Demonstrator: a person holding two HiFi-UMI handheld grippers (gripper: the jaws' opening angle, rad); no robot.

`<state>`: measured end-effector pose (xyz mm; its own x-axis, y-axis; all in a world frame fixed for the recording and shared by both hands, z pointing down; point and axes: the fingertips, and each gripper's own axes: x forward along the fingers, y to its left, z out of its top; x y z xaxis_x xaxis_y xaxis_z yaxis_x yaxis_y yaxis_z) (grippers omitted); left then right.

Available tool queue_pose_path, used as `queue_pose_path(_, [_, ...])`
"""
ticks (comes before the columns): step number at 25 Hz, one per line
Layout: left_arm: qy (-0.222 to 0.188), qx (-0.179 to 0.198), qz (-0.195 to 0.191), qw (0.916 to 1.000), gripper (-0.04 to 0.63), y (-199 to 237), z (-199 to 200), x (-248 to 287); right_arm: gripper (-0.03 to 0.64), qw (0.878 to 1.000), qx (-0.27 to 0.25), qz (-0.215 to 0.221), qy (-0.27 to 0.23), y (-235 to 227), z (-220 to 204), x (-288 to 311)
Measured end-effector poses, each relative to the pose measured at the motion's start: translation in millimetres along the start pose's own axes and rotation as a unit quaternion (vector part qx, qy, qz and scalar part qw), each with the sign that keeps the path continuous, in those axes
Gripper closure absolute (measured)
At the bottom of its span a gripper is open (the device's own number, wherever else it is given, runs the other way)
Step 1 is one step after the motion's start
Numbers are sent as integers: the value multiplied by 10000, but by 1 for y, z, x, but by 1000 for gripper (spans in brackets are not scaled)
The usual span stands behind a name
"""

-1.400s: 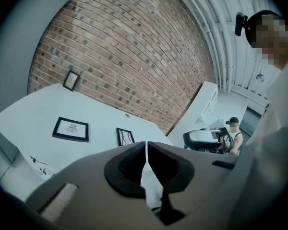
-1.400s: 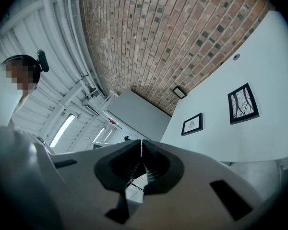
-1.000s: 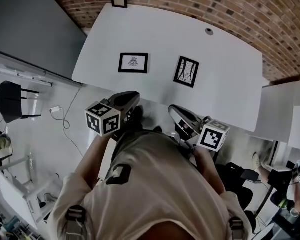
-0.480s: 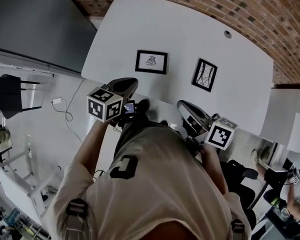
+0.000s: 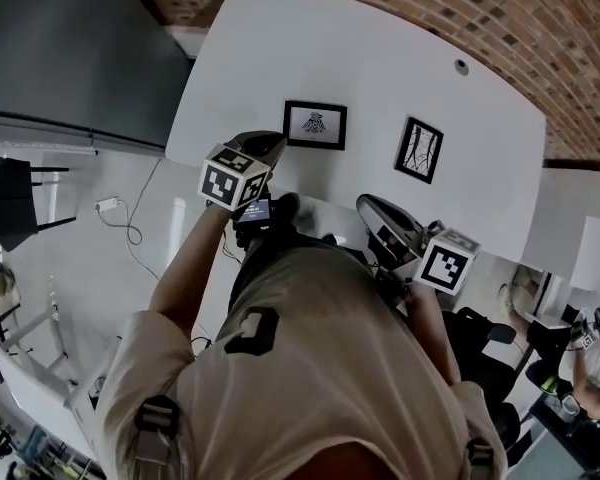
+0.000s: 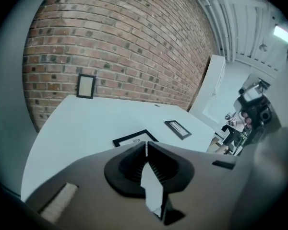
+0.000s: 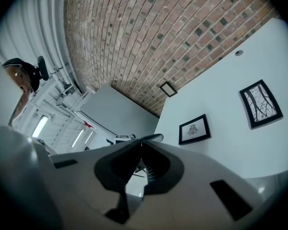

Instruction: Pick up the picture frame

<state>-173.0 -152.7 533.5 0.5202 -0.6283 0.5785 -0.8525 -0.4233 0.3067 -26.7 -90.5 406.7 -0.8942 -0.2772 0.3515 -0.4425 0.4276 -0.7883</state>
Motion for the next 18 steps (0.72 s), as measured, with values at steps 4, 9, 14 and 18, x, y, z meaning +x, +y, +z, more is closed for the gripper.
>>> queue_pose_path(4, [12,154,143,9998,581,22,-5,14,611,9999,-12,-72,101,7,-11,15])
queue_pose_path(9, [180,96,142,9997,581,28,-12,29,611,9997,121,-199,25,-2,-11,11])
queue_pose_path(14, [328,82,473,9983,581,33,-14,39,611,9998,183,15,94,-14,0,5])
queue_pose_path(18, [383,-2,969,9946,580,38,-15,42,611,9996,246,167,17,-27,19,-10])
